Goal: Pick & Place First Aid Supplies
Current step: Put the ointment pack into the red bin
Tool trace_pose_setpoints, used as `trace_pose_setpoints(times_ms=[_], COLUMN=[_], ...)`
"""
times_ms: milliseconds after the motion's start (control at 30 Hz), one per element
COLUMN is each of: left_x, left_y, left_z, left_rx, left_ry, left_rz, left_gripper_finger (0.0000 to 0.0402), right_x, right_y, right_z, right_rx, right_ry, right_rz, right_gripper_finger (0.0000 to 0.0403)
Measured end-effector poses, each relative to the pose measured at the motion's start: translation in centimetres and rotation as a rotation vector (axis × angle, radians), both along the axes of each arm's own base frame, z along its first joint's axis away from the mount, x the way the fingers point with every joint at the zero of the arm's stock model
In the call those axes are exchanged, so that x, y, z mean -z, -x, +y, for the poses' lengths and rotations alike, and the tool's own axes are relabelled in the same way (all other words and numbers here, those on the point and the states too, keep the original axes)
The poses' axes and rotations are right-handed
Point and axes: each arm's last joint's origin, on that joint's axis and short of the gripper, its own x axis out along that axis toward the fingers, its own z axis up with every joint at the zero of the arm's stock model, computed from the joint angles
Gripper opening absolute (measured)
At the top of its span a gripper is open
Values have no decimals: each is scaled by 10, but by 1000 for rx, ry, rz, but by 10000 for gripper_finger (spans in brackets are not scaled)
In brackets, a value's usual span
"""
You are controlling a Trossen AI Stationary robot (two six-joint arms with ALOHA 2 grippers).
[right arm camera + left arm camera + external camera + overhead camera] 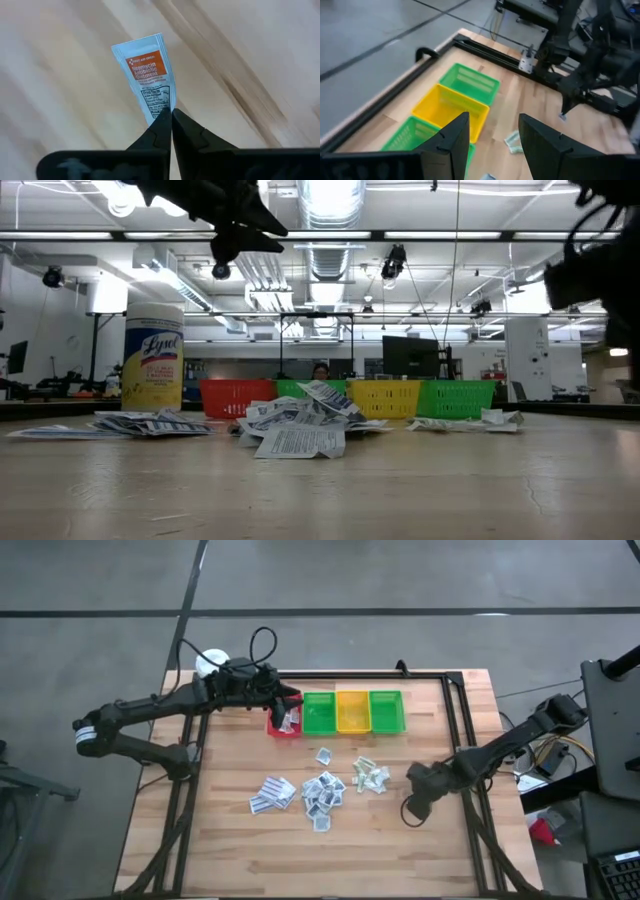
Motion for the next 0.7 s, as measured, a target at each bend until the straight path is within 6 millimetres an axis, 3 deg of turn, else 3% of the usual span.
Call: trace_pose_setpoints(times_ms=[133,267,467,700], left_x=[8,14,17,24], left_y=[-1,-6,-14,-22], left_z=[-3,-8,-16,-23], left_rx=[72,160,229,263], left_ry=[28,7,-45,-34], left_rz=[-9,-111,-257,-248], left_gripper_finger=[163,163,163,163], right_x=[-14,-28,-52,-80], right_y=[-10,-19,-49,-91], right_z=[-1,-7,-20,-46], right_rx=[47,80,30,-55], right_ry=[49,134,319,595], right_rz=[-224,-333,-382,-367], right_gripper_finger=[8,8,8,8])
